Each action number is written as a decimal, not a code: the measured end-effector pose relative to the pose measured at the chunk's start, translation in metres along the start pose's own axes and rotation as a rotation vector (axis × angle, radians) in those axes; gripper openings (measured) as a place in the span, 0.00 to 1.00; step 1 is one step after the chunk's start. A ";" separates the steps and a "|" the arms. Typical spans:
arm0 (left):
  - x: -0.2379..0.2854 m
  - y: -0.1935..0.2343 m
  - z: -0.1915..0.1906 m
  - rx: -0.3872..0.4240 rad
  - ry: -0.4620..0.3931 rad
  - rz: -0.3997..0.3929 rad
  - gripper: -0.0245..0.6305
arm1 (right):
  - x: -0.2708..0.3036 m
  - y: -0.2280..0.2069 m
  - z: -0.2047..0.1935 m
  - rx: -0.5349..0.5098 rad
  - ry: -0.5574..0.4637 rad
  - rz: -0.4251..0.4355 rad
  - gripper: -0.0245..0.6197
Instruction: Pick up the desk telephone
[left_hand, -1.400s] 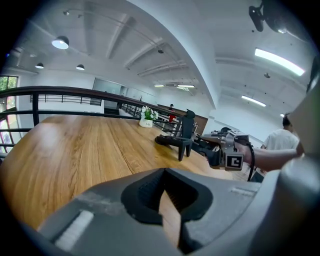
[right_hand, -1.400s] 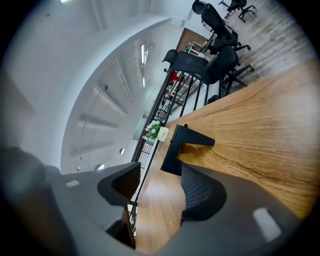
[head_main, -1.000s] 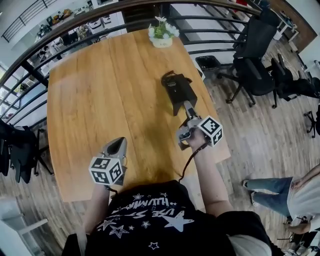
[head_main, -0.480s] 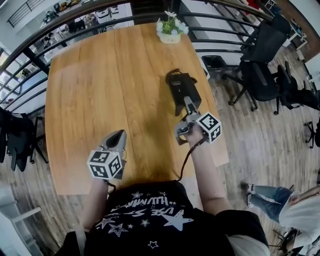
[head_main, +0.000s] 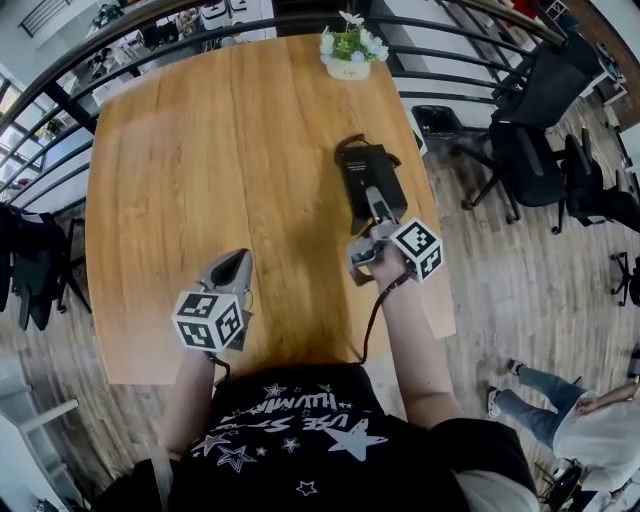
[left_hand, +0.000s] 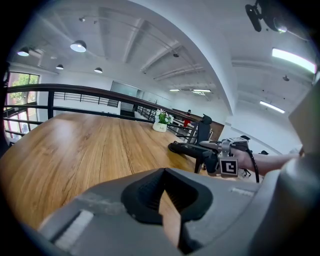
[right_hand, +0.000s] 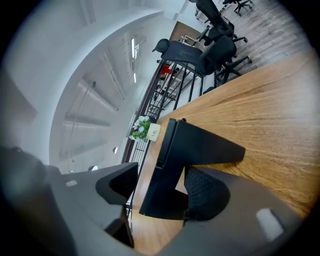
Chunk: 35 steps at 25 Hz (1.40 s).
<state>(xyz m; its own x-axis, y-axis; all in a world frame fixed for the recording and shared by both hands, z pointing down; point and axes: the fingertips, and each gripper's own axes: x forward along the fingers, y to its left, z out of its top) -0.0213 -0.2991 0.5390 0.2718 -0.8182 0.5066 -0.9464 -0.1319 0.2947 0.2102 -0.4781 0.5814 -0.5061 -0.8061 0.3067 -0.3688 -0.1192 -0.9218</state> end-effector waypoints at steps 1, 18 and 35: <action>0.002 -0.001 0.001 0.000 0.000 0.001 0.04 | 0.002 -0.002 -0.001 -0.005 0.007 -0.005 0.48; 0.001 -0.010 -0.017 -0.037 0.041 0.037 0.04 | 0.011 -0.006 -0.002 -0.088 0.035 -0.026 0.39; -0.012 -0.005 -0.027 -0.036 0.062 -0.012 0.04 | -0.014 0.011 -0.005 -0.118 0.041 0.064 0.38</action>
<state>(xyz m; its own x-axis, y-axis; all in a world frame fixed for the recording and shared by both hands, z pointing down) -0.0154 -0.2734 0.5533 0.2939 -0.7806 0.5517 -0.9365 -0.1199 0.3294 0.2096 -0.4655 0.5681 -0.5623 -0.7850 0.2599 -0.4229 0.0029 -0.9062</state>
